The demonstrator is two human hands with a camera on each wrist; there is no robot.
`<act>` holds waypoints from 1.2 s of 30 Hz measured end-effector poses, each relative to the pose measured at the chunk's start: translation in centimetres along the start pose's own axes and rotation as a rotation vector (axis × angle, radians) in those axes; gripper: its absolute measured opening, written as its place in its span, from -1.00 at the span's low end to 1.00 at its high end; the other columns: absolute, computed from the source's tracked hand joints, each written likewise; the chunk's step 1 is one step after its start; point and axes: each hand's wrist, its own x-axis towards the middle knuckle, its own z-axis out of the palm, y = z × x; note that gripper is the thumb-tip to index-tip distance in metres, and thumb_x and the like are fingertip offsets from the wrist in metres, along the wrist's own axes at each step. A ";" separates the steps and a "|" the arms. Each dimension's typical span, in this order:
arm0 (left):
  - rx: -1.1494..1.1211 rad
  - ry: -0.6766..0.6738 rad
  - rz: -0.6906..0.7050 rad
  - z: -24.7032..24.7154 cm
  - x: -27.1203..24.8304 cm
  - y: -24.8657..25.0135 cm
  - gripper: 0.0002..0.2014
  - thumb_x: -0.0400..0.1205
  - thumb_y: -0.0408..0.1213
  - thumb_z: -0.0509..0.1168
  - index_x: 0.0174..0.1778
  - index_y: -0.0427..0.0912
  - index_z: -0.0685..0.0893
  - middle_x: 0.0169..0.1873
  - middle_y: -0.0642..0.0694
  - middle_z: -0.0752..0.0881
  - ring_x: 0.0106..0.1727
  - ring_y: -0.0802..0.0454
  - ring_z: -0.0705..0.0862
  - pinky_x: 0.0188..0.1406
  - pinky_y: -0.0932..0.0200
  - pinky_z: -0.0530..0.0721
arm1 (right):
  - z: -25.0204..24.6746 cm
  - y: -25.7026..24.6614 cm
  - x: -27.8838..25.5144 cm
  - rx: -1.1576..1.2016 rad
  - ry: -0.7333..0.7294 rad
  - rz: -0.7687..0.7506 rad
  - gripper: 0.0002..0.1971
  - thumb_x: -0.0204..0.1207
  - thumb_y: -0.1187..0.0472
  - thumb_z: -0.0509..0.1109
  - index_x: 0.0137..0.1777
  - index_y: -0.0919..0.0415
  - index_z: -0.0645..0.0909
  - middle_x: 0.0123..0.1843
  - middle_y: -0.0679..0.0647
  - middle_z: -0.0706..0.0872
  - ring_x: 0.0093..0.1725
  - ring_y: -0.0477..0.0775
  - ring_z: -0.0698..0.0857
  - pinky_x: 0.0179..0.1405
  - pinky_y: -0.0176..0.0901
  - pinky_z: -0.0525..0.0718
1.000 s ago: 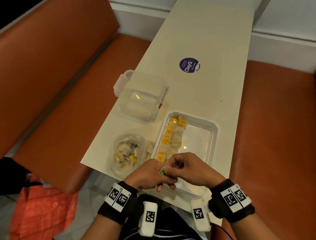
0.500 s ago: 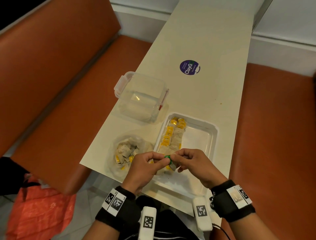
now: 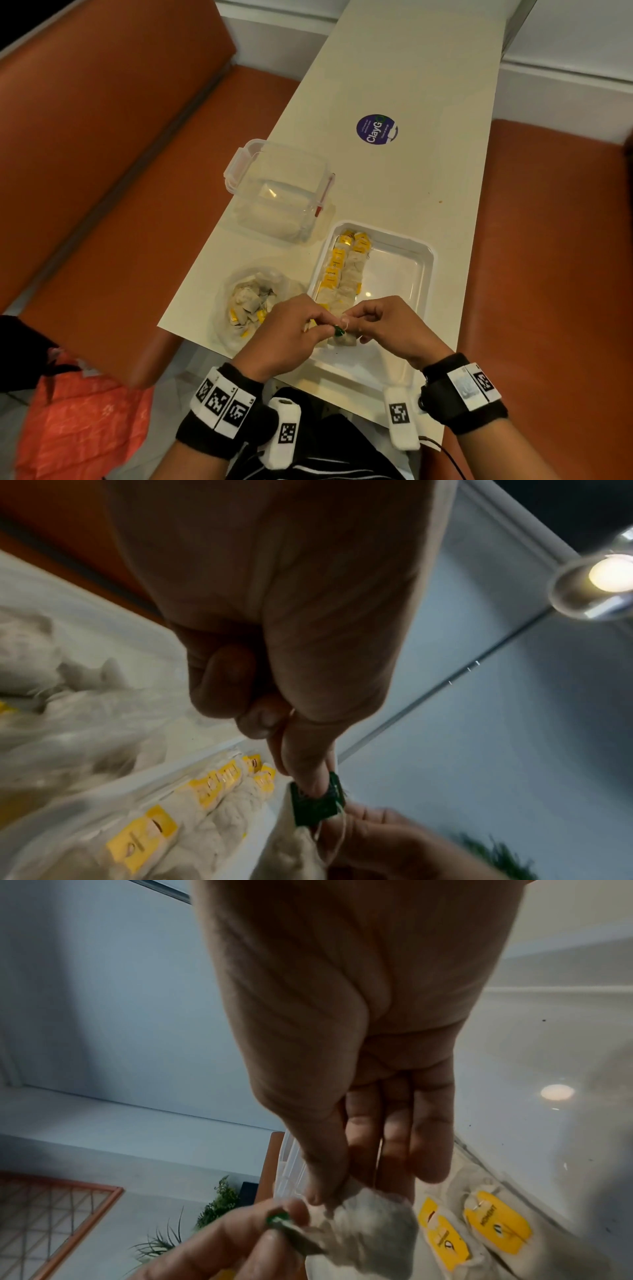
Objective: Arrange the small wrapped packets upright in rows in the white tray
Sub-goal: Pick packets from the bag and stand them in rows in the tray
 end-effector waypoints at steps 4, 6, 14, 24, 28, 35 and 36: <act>0.054 -0.028 -0.057 1.1 0.5 -0.2 -0.94 0.64 -0.11 0.54 -0.01 0.13 0.90 0.00 0.17 0.80 0.04 0.27 0.70 0.07 0.17 0.64 | 0.0 0.2 0.0 -0.030 -0.034 0.000 -0.89 0.60 0.12 0.59 0.05 0.09 0.90 -0.13 0.07 0.91 -0.16 -0.05 0.80 -0.06 -0.20 0.79; 0.075 -0.018 -0.089 1.4 0.6 -0.1 -0.92 0.65 -0.06 0.53 0.01 0.14 0.92 -0.05 0.21 0.85 -0.08 0.28 0.71 -0.03 0.16 0.67 | -0.1 0.4 -0.1 -0.029 -0.055 0.007 -0.87 0.58 0.11 0.60 0.06 0.08 0.91 -0.10 0.05 0.92 -0.14 -0.06 0.81 -0.05 -0.20 0.79; -0.021 0.037 -0.090 1.8 0.3 -0.8 -0.94 0.59 -0.10 0.60 -0.05 0.12 0.92 -0.20 0.26 0.86 -0.07 0.36 0.78 -0.07 0.39 0.64 | -0.3 1.0 -0.4 0.013 -0.158 0.063 -0.85 0.66 0.25 0.52 0.16 0.15 0.87 -0.02 0.13 0.92 0.00 0.08 0.86 0.14 -0.04 0.81; -0.071 0.086 -0.151 2.7 0.2 -2.4 -0.89 0.62 -0.05 0.57 0.03 0.10 0.90 -0.14 0.26 0.85 -0.02 0.38 0.77 0.00 0.35 0.68 | 1.7 3.3 0.8 -0.067 -0.027 0.161 -0.83 0.44 0.19 0.72 -0.02 0.23 0.88 -0.18 0.19 0.90 -0.20 0.00 0.83 0.00 -0.02 0.82; -0.149 0.180 -0.221 2.2 0.0 -3.2 -0.92 0.71 -0.13 0.48 0.02 0.07 0.89 -0.19 0.24 0.87 -0.04 0.39 0.78 -0.04 0.46 0.64 | 2.5 5.2 1.5 -0.072 -0.055 0.257 -0.76 0.44 0.22 0.72 0.02 0.32 0.84 -0.13 0.27 0.90 -0.23 0.01 0.82 -0.10 -0.09 0.79; -0.490 0.216 -0.480 0.6 -0.5 -3.7 -0.87 0.70 -0.22 0.45 0.12 0.05 0.80 -0.07 -0.04 0.88 -0.23 0.16 0.76 -0.12 0.10 0.69 | 3.2 6.0 3.0 -0.175 0.093 0.221 -0.89 0.48 0.30 0.66 -0.06 0.14 0.81 -0.22 0.13 0.87 -0.28 -0.03 0.75 -0.13 -0.11 0.77; -0.547 0.212 -0.513 0.5 -0.7 -3.8 -0.85 0.68 -0.22 0.48 0.15 0.05 0.80 -0.03 -0.08 0.87 -0.19 0.13 0.77 -0.17 0.10 0.68 | 3.2 6.2 3.2 -0.208 0.128 0.205 -0.88 0.46 0.26 0.68 -0.11 0.06 0.81 -0.22 0.13 0.88 -0.28 -0.03 0.75 -0.09 -0.08 0.78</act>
